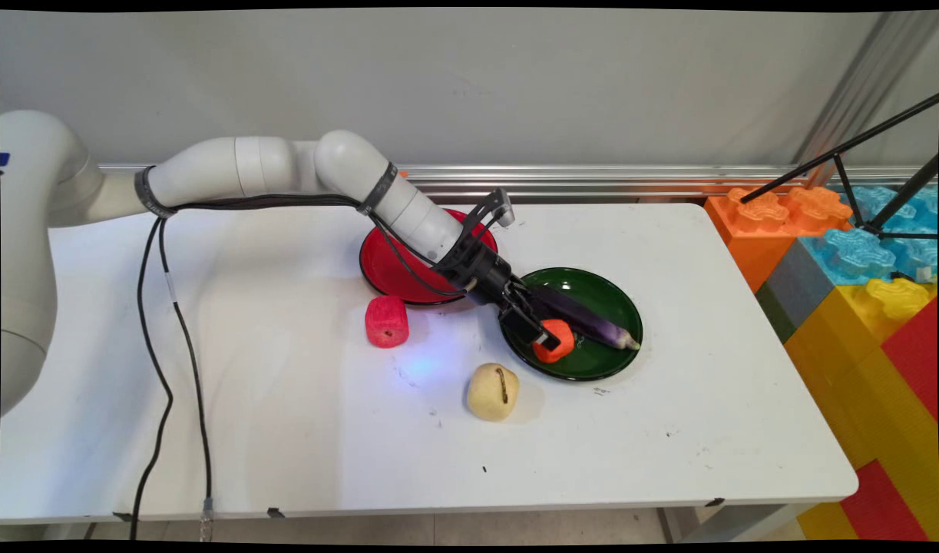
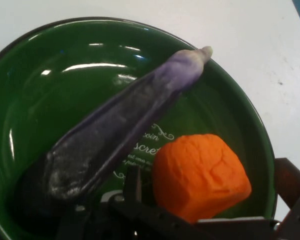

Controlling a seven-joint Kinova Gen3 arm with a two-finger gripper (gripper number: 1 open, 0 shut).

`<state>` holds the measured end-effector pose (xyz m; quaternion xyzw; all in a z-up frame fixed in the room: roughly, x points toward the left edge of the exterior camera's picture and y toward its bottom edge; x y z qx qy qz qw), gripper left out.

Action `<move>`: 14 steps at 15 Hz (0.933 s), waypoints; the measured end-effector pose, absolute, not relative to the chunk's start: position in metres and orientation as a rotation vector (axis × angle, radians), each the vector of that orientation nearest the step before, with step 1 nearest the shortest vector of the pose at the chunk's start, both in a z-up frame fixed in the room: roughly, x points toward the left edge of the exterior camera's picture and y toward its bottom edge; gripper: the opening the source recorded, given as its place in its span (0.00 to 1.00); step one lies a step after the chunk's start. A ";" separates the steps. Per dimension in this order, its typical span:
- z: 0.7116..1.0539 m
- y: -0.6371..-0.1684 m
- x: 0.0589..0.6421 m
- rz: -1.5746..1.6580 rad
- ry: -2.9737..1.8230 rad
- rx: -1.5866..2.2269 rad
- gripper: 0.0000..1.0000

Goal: Pick up the mandarin from the green plate, then place the picked object on the table

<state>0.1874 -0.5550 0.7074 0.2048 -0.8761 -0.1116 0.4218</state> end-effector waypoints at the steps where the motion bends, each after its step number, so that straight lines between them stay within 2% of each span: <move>1: 0.706 -0.555 0.186 -0.279 -2.194 0.512 1.00; 6: 0.701 -0.552 0.184 -0.281 -2.197 0.500 1.00; 7: 0.700 -0.552 0.184 -0.280 -2.198 0.497 0.00; 14: 0.699 -0.555 0.188 -0.273 -2.198 0.489 0.00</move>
